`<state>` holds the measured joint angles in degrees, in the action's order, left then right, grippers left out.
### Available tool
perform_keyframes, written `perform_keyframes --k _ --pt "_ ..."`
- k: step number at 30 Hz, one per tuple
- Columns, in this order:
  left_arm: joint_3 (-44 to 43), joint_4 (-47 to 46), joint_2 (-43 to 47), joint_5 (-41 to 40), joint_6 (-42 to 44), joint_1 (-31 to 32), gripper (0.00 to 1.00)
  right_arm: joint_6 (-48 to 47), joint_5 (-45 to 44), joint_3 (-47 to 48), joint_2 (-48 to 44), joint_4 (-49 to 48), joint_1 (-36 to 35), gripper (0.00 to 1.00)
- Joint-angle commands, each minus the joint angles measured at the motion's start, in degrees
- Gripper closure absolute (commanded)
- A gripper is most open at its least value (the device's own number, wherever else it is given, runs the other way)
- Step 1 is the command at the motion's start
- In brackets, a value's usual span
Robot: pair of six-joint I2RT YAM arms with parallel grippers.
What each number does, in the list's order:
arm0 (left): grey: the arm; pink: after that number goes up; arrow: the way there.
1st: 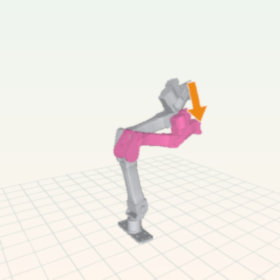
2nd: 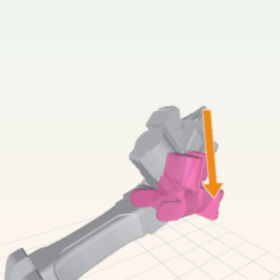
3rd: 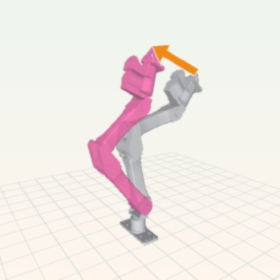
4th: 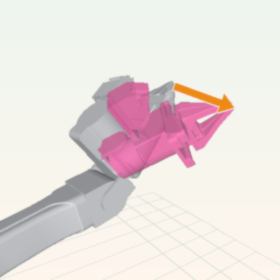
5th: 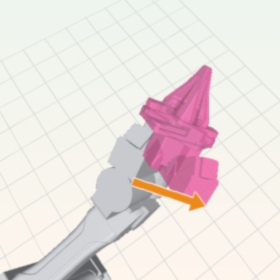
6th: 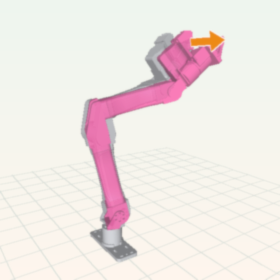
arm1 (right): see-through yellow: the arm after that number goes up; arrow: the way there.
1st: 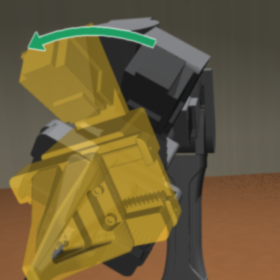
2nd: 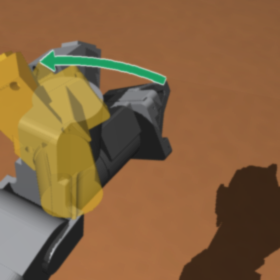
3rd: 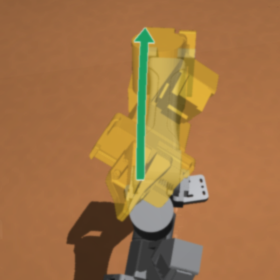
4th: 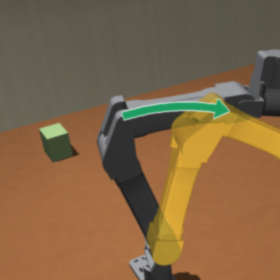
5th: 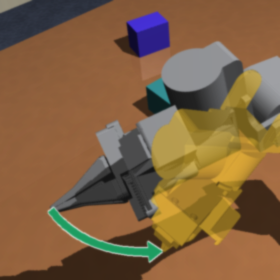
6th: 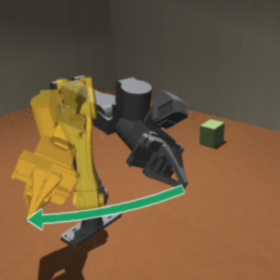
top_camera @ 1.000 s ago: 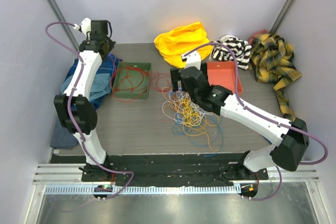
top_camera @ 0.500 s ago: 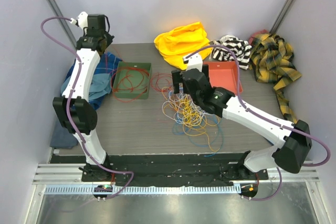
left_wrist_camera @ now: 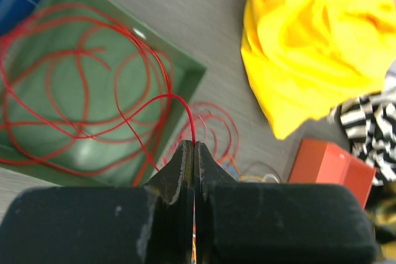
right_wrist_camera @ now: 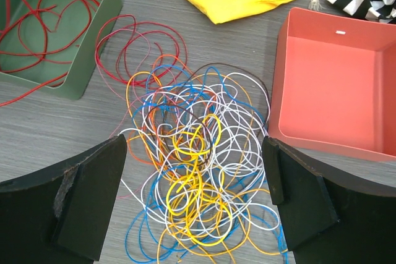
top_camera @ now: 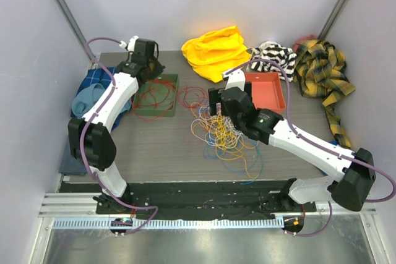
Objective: Untangle the cables
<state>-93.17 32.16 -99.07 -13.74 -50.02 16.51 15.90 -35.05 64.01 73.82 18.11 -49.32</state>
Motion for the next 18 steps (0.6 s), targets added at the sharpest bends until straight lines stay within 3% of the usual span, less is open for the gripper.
perform_keyframes --k 1,14,18 --pt "1.32 -4.21 2.57 0.65 -2.01 0.54 1.0 1.41 -1.08 -0.55 -2.72 -1.23 -0.16 0.0" --pt "-8.69 -2.81 3.79 5.04 -4.12 1.85 1.0 1.41 -1.43 -1.34 -2.19 -1.76 -0.16 0.0" --pt "-7.3 -3.77 4.06 6.88 -5.96 2.56 1.0 1.76 -0.99 -1.6 -1.93 -2.2 -0.16 0.0"
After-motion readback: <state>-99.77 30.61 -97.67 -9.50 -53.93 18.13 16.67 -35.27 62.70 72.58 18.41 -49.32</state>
